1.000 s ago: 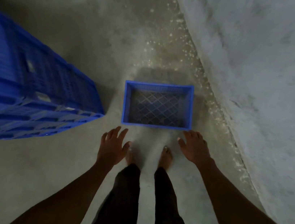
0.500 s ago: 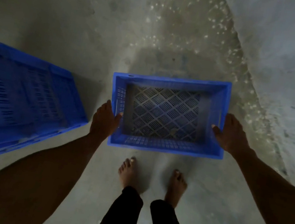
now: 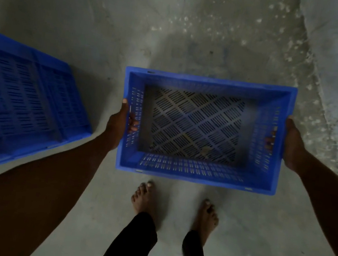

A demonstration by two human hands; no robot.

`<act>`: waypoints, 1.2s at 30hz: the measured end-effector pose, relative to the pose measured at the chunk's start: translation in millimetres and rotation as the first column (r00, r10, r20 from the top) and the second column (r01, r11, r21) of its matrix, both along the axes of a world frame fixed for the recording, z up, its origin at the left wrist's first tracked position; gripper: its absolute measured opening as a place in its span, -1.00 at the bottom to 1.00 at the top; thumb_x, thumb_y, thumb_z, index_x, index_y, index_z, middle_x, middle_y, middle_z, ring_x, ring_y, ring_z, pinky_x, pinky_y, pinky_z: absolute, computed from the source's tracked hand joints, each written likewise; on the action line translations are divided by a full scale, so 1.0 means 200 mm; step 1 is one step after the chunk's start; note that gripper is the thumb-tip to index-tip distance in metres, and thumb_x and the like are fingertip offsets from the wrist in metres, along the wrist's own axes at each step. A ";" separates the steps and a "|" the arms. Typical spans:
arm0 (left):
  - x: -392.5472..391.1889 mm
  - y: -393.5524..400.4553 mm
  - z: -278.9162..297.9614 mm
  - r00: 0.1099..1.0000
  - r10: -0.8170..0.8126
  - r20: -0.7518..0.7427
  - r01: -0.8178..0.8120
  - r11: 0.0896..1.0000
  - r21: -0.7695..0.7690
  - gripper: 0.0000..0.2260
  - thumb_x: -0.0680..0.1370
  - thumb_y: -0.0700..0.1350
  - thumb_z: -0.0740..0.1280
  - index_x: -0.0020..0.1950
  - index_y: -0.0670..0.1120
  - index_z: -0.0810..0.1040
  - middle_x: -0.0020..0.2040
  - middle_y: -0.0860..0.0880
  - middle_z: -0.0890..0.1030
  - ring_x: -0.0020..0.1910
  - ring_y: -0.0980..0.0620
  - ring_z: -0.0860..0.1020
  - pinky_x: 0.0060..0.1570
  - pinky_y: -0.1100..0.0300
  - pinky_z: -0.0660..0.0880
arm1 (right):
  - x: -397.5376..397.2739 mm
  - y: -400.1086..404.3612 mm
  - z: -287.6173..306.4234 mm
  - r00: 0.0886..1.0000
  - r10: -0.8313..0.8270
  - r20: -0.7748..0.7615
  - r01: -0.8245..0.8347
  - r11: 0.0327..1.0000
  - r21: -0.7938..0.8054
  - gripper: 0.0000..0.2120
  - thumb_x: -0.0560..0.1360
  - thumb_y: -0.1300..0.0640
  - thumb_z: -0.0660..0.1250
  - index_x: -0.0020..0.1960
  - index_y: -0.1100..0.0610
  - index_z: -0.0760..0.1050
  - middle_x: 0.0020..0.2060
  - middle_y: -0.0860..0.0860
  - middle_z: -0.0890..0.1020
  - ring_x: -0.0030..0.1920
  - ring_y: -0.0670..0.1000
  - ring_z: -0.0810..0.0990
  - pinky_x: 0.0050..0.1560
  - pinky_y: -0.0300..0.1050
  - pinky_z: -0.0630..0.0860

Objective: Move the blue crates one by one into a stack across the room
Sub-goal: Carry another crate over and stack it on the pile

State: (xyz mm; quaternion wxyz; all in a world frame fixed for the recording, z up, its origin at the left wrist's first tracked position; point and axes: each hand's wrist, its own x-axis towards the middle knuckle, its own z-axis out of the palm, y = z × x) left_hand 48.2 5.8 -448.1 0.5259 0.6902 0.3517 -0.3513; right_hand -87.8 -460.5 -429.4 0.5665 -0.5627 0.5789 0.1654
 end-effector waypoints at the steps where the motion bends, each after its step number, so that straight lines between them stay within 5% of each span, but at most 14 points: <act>1: 0.01 0.01 0.01 1.000 -0.008 -0.014 0.007 0.999 -0.037 -0.40 0.57 0.43 0.12 -0.20 -0.10 0.52 -0.37 -0.08 0.57 -0.47 0.00 0.50 -0.41 0.17 0.47 | 0.02 0.01 0.03 1.000 0.010 -0.007 -0.010 0.999 0.031 -0.42 0.56 -0.41 0.03 -0.13 0.08 0.49 -0.49 -0.03 0.56 -0.52 -0.04 0.52 -0.47 -0.26 0.47; 9: 0.03 0.04 0.40 1.000 0.003 -0.013 -0.004 0.999 -0.045 -0.44 0.60 0.40 0.06 -0.28 -0.05 0.39 -0.45 0.01 0.34 -0.56 0.06 0.29 -0.55 0.19 0.27 | -0.01 0.05 0.41 0.996 -0.085 0.028 0.078 0.982 0.172 -0.43 0.57 -0.36 0.06 -0.27 0.12 0.39 -0.53 0.02 0.42 -0.58 0.01 0.38 -0.53 -0.25 0.36; 18: 0.01 0.02 1.66 0.995 0.047 0.085 -0.027 0.974 -0.225 -0.51 0.63 0.31 0.12 -0.22 -0.08 0.42 -0.45 0.02 0.36 -0.56 0.07 0.33 -0.56 0.23 0.35 | -0.11 0.02 1.52 0.985 -0.095 0.142 0.068 0.981 0.183 -0.34 0.30 -0.55 0.21 -0.27 0.10 0.39 -0.48 0.02 0.37 -0.62 -0.04 0.22 -0.60 -0.27 0.19; 29: -0.21 -0.02 3.21 0.976 -0.035 0.216 0.069 0.987 -0.149 -0.48 0.57 0.40 0.15 -0.24 -0.04 0.38 -0.43 0.02 0.28 -0.54 0.06 0.23 -0.58 0.24 0.21 | -0.37 0.00 3.13 0.961 -0.051 0.270 0.040 0.998 0.046 -0.42 0.56 -0.36 0.12 -0.26 0.14 0.38 -0.51 0.04 0.35 -0.59 -0.03 0.23 -0.57 -0.22 0.20; 36: -0.37 0.02 3.75 0.955 -0.091 0.283 0.136 0.981 -0.142 -0.46 0.57 0.41 0.14 -0.22 -0.06 0.38 -0.42 0.03 0.28 -0.50 0.06 0.20 -0.56 0.22 0.19 | -0.68 0.08 3.66 0.943 -0.050 0.330 0.050 0.999 0.010 -0.44 0.56 -0.35 0.14 -0.19 0.16 0.43 -0.43 0.04 0.38 -0.52 -0.03 0.27 -0.55 -0.18 0.29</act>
